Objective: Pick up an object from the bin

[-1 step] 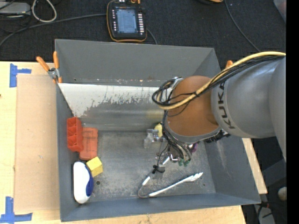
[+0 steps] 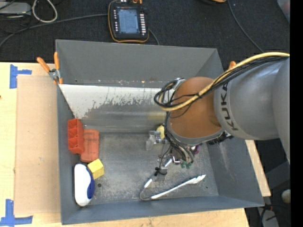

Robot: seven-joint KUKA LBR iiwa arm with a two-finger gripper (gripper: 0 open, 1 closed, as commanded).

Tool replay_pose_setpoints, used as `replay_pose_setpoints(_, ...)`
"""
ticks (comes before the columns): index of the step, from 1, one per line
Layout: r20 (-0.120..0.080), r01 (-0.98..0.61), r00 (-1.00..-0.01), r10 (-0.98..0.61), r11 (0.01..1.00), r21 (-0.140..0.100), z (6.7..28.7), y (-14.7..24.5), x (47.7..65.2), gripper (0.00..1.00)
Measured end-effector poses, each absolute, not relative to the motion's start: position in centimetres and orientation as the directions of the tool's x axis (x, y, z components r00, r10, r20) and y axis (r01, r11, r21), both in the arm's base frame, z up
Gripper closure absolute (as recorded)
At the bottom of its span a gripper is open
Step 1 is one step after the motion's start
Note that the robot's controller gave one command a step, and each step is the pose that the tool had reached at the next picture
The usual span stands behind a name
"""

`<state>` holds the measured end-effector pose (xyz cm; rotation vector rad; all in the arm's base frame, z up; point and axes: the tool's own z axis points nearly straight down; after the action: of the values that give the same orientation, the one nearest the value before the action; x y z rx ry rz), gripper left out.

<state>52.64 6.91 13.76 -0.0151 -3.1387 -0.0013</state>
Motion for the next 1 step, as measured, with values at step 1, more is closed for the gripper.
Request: replay_pose_setpoints(1, 0.008, -0.319, -0.948, -0.319, 0.948, 0.003, 8.20, 5.94, 51.13, 0.00)
